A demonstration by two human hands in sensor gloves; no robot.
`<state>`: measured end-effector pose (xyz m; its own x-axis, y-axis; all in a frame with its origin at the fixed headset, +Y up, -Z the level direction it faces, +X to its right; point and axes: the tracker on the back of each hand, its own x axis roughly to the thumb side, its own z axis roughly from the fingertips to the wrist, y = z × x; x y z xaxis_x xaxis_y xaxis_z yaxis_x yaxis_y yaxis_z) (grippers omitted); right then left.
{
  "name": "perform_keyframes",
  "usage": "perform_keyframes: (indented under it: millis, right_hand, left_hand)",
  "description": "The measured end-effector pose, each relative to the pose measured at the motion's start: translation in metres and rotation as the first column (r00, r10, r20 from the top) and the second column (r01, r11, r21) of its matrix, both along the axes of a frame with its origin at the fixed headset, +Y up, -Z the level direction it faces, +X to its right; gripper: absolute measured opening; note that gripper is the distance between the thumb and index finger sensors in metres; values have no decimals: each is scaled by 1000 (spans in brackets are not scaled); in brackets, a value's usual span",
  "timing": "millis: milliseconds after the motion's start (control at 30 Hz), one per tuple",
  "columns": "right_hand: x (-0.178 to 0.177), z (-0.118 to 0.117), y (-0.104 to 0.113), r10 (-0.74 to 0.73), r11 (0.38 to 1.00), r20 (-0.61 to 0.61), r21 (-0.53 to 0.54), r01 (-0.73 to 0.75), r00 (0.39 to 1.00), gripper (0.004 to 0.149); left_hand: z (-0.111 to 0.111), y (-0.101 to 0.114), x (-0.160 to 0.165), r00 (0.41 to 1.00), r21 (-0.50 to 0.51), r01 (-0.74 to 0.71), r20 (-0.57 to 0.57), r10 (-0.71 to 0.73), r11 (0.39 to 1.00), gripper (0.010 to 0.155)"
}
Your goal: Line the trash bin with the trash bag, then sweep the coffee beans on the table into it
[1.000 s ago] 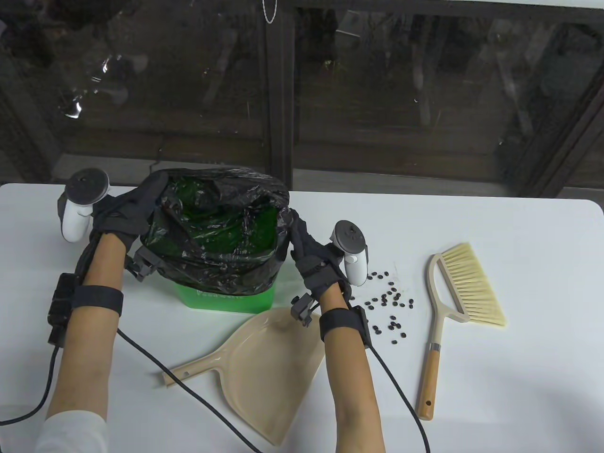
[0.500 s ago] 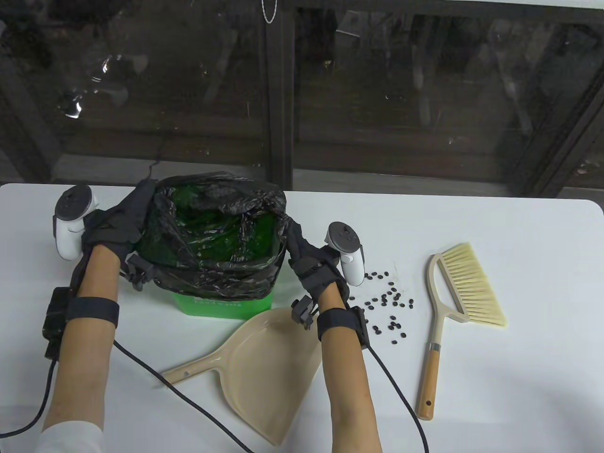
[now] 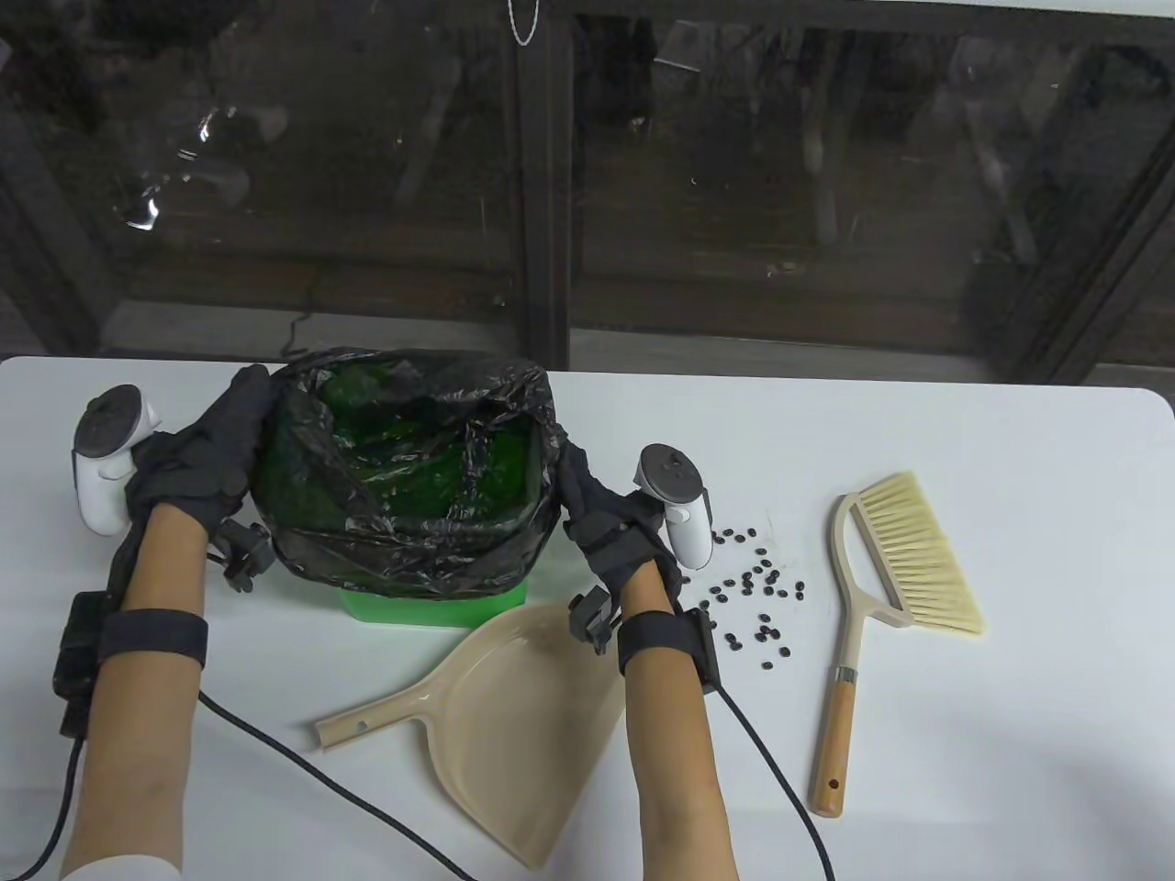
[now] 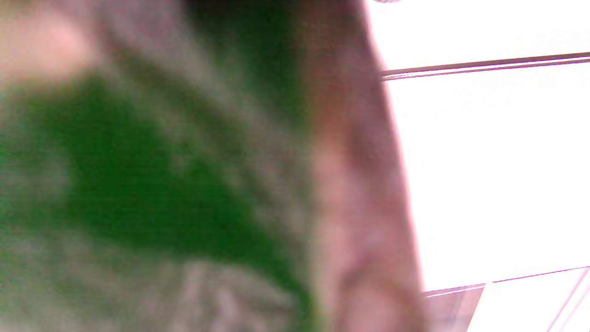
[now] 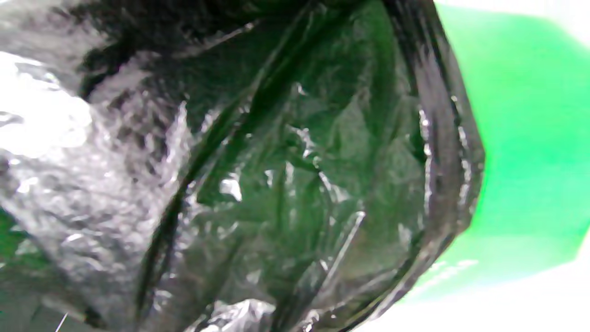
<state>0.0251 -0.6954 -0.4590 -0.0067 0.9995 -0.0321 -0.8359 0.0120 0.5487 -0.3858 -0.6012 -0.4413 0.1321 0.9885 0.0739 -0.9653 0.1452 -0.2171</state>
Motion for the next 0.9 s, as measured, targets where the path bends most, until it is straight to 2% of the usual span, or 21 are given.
perform_keyframes:
  millis: [233,433,600,900]
  right_hand:
    - [15,19,23,-10,997,82,81,3,997,84]
    - [30,40,34,-7,994,108,108,-4,994,82]
    - [41,58,36,-10,993,114,118,-3,993,81]
    - [58,96,24,45,991,120,122,-60,992,82]
  left_hand:
    - [30,30,2,998,112,-7,-56,13,994,71]
    - [58,42,7,990,174,103,-114,-84,979,66]
    - [83,40,12,988,214,100,-137,-71,972,66]
    - [128,15,34,942,268,319,-193,-274,909,69]
